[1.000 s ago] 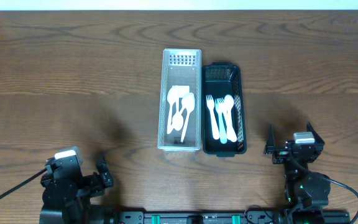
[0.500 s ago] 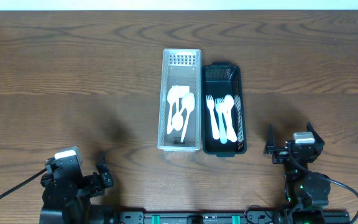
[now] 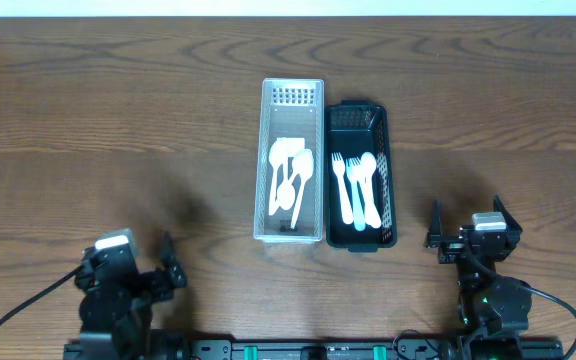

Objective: Pack container

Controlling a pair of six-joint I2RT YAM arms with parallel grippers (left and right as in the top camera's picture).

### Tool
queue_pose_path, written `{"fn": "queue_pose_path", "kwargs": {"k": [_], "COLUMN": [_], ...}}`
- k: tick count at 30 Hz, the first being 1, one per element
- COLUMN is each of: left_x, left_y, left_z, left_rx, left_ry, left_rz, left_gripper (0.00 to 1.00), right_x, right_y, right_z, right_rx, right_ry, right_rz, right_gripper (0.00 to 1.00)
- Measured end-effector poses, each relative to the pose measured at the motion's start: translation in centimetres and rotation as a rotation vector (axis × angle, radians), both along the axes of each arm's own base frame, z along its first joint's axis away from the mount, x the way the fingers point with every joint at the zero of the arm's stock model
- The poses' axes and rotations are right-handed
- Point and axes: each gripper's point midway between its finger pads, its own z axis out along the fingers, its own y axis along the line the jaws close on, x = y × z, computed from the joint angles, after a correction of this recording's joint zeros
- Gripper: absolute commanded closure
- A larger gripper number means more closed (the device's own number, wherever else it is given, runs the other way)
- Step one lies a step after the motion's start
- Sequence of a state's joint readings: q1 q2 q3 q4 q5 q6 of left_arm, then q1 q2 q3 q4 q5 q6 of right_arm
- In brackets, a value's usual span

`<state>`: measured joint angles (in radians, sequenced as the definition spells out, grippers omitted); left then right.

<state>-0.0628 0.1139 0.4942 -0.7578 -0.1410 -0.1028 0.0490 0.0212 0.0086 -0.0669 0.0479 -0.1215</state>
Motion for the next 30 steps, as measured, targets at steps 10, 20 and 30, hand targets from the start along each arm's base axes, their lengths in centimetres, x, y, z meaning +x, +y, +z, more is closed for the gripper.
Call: {"fn": "queue_pose_path", "kwargs": {"k": [10,20,30], "left_x": [5.0,5.9,5.9], "left_y": [-0.9,-3.4,-4.5], "left_z": [1.6,-2.6,-2.8], "left_rx": [0.051,0.126,0.11], "left_ry": [-0.347,-0.315,-0.316], "left_rz": [-0.056,-0.233,-0.296], "left_gripper": [0.02,0.02,0.02], "right_x": [0.0,0.0,0.0], "right_y": [0.0,0.0,0.0], "right_z": [0.0,0.0,0.0], "right_rx": [0.0,0.0,0.0], "right_ry": [0.0,0.0,0.0], "right_rz": [0.0,0.0,0.0], "right_gripper": [0.01,0.01,0.01]}}
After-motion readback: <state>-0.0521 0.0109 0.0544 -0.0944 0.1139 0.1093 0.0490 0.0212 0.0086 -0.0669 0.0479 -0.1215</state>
